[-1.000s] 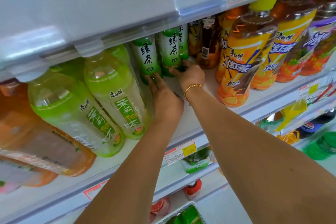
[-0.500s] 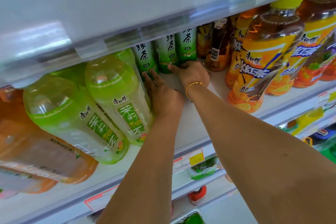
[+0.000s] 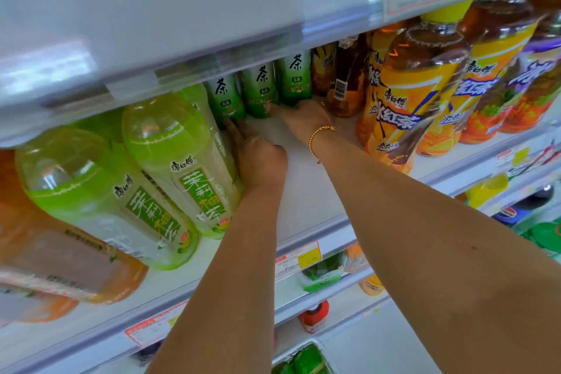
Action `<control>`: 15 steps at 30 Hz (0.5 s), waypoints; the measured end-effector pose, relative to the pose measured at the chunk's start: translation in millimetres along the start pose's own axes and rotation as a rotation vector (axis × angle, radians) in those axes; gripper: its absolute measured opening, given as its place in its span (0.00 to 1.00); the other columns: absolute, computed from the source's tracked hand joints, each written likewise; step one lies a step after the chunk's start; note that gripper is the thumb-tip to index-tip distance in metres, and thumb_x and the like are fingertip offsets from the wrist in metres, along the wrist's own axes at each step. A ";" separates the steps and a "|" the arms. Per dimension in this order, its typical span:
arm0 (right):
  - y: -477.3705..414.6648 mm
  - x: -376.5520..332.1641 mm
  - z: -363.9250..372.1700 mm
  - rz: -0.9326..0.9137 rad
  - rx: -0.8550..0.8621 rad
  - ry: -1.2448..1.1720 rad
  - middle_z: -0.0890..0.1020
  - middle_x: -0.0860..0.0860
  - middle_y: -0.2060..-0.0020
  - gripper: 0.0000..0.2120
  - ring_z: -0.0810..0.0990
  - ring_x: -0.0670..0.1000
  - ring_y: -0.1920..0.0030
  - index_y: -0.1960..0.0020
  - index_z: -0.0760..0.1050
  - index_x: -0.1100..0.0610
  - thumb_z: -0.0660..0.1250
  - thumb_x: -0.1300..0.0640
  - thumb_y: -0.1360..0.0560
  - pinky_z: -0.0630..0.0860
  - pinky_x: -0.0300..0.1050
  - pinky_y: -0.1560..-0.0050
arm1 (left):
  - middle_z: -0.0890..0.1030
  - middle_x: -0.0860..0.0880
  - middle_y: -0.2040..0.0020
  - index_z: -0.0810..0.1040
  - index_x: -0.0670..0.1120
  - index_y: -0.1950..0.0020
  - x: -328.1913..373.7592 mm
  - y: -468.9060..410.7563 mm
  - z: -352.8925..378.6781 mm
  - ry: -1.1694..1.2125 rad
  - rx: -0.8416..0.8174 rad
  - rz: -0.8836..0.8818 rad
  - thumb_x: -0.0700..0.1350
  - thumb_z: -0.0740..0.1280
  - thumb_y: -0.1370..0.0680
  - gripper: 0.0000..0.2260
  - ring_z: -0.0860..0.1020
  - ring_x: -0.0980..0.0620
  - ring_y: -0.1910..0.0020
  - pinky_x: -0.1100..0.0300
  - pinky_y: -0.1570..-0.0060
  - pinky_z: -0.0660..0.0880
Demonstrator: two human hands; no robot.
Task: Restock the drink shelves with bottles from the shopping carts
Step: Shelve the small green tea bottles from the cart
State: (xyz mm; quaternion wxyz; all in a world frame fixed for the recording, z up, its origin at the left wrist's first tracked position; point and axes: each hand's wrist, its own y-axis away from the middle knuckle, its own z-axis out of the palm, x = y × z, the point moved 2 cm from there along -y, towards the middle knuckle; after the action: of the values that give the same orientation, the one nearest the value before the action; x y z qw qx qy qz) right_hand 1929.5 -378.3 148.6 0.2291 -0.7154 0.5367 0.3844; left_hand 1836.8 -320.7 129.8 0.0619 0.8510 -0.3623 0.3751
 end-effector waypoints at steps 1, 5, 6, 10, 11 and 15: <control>4.8 0.0 -6.4 -0.001 -0.035 -0.067 0.78 0.55 0.42 0.31 0.76 0.57 0.41 0.40 0.76 0.56 0.68 0.35 0.33 0.74 0.51 0.41 | 0.47 0.36 0.23 0.48 0.33 0.25 3.9 5.9 -2.6 0.016 -0.035 0.004 0.33 0.60 0.26 0.33 0.50 0.44 0.23 0.59 0.26 0.49; 45.6 5.3 -25.0 0.024 -0.203 -0.112 0.76 0.55 0.51 0.17 0.74 0.52 0.50 0.44 0.76 0.61 0.63 0.48 0.23 0.70 0.40 0.55 | 0.51 0.39 0.23 0.49 0.35 0.25 24.1 48.4 -20.5 -0.017 -0.204 0.038 0.33 0.58 0.23 0.29 0.52 0.46 0.24 0.63 0.30 0.50; 59.7 5.1 -29.3 0.016 -0.187 -0.131 0.75 0.56 0.55 0.13 0.73 0.52 0.54 0.50 0.75 0.59 0.62 0.49 0.23 0.69 0.41 0.57 | 0.53 0.40 0.23 0.51 0.36 0.25 27.8 62.5 -28.5 -0.010 -0.216 0.066 0.33 0.57 0.23 0.28 0.54 0.46 0.24 0.65 0.33 0.51; 131.4 5.7 -49.6 -0.094 0.010 -0.226 0.76 0.54 0.68 0.11 0.75 0.54 0.66 0.62 0.74 0.58 0.66 0.52 0.25 0.70 0.44 0.64 | 0.70 0.41 0.32 0.67 0.40 0.30 19.0 129.6 -74.4 0.164 -0.194 0.222 0.35 0.59 0.22 0.19 0.71 0.45 0.34 0.64 0.38 0.63; 154.7 8.4 -53.2 -0.125 0.035 -0.202 0.76 0.55 0.70 0.13 0.77 0.55 0.66 0.64 0.74 0.59 0.66 0.52 0.25 0.71 0.46 0.63 | 0.75 0.42 0.38 0.72 0.42 0.35 11.4 149.1 -88.3 0.216 -0.182 0.272 0.39 0.60 0.22 0.15 0.75 0.46 0.39 0.60 0.40 0.68; 249.7 37.2 -51.8 -0.149 -0.016 -0.075 0.68 0.51 0.76 0.20 0.68 0.47 0.73 0.72 0.66 0.58 0.67 0.51 0.25 0.64 0.40 0.68 | 0.78 0.50 0.58 0.72 0.47 0.57 -34.2 220.2 -134.0 0.269 -0.239 0.311 0.52 0.62 0.24 0.09 0.79 0.52 0.57 0.56 0.59 0.76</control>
State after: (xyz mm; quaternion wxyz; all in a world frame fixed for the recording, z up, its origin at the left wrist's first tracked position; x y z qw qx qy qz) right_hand 1714.4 -518.4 171.2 0.2713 -0.7400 0.4701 0.3972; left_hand 1595.6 -411.3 165.1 0.1516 0.7139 -0.5192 0.4447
